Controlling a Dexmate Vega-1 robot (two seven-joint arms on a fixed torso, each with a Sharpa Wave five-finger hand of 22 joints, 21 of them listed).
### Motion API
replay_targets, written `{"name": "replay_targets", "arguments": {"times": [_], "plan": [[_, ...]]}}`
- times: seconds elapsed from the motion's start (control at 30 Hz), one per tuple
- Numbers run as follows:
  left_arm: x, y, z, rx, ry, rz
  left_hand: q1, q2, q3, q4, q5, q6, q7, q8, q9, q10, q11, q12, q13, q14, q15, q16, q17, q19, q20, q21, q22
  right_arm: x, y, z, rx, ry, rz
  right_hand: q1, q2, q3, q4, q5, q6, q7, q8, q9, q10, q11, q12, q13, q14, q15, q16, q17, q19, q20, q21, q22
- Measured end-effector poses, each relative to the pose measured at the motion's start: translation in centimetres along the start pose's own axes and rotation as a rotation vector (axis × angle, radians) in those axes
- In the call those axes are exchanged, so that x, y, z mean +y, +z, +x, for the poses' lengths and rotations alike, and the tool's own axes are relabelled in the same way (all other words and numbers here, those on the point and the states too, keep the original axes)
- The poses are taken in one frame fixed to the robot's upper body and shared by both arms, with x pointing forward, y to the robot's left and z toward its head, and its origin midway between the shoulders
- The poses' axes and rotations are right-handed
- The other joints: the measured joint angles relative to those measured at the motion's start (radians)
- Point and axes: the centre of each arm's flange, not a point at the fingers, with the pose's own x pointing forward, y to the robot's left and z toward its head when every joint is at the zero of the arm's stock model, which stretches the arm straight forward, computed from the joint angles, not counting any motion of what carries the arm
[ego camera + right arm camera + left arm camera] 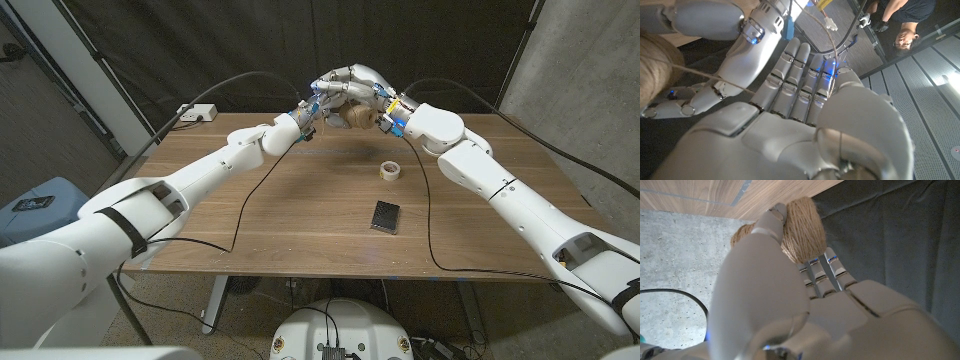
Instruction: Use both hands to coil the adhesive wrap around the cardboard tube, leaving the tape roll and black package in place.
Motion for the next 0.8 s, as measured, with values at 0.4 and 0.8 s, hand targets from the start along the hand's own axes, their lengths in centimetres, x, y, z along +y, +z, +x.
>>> {"name": "replay_targets", "arguments": {"times": [0.4,0.8], "plan": [[-0.3,0.3,-0.1,-0.015,-0.014,-0.010,0.000,0.000,0.000,0.000,-0.001,0.004,-0.004,-0.003,0.000,0.000,0.000,-0.002,-0.002,0.000,0.000,0.000,0.000,0.000,0.000,0.008,-0.005,-1.1,-0.2,0.1,0.005,-0.019,-0.025,0.005,0.005,0.000,0.000,0.000,0.000,0.000,-0.004,0.000,0.000,0.000,0.000,0.005,0.004,-0.004,0.000,0.000,0.001,-0.001,0.000,0.000],[-0.6,0.4,-0.3,-0.032,-0.035,-0.022,0.000,0.000,0.000,0.000,0.001,0.004,-0.003,0.000,0.000,0.000,0.000,-0.005,-0.003,0.000,0.000,0.000,0.000,0.000,0.000,0.008,-0.005,-2.5,-0.4,0.2,0.012,-0.039,-0.054,0.005,0.005,0.000,0.000,0.000,0.003,-0.004,-0.004,0.000,0.004,-0.004,-0.004,0.005,0.004,-0.004,0.000,-0.003,0.001,-0.001,0.000,0.000]]}}
